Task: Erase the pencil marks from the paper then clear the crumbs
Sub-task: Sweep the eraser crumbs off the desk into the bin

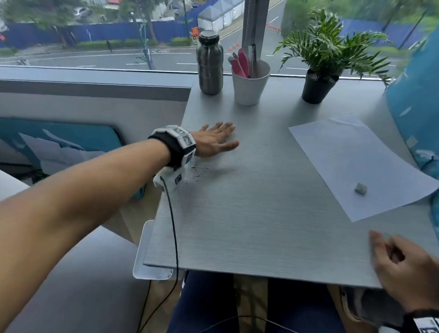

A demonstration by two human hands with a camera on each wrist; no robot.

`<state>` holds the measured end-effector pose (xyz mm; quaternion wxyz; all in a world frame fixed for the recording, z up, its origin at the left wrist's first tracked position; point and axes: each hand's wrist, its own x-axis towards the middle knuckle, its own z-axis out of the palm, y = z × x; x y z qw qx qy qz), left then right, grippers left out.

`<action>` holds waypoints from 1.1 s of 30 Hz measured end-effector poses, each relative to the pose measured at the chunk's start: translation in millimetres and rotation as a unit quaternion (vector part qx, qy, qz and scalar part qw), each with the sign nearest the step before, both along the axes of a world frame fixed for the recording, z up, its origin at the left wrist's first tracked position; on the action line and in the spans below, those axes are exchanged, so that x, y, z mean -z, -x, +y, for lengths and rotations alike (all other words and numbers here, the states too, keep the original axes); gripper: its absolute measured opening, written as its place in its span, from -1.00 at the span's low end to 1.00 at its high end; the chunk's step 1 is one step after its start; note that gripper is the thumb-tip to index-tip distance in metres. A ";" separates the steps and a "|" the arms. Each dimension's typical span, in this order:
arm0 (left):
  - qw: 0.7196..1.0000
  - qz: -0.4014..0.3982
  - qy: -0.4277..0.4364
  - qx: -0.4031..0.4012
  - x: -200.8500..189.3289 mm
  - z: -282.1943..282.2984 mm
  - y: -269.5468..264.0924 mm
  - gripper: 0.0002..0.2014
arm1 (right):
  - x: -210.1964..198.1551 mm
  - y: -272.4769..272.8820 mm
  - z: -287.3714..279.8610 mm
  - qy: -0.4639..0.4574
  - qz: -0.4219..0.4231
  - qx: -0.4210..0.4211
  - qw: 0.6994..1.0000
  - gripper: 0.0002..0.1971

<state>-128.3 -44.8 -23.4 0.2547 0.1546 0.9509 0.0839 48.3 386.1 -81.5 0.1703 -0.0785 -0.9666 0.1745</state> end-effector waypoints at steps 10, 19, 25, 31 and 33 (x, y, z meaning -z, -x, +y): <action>0.977 0.023 0.098 0.190 8.3 -39.7 -59.6 0.04 | 6.7 1.1 4.2 0.022 -0.015 0.026 0.999 -0.41; 0.976 0.089 0.042 0.195 -5.1 2.9 -111.8 -0.08 | -3.3 -2.6 -3.3 0.021 -0.005 0.013 1.000 -0.41; 0.971 0.090 0.086 0.205 15.0 40.3 -95.1 -0.15 | -5.8 -4.1 -2.1 0.019 0.000 -0.011 1.000 -0.44; 0.982 0.082 0.143 0.095 12.2 -10.8 -98.7 -0.05 | -3.9 -5.0 -1.0 0.020 0.000 0.001 1.000 -0.44; 0.986 0.062 0.136 0.073 7.7 -16.8 -104.7 0.03 | -1.9 -4.5 1.3 0.037 -0.012 0.008 0.999 -0.44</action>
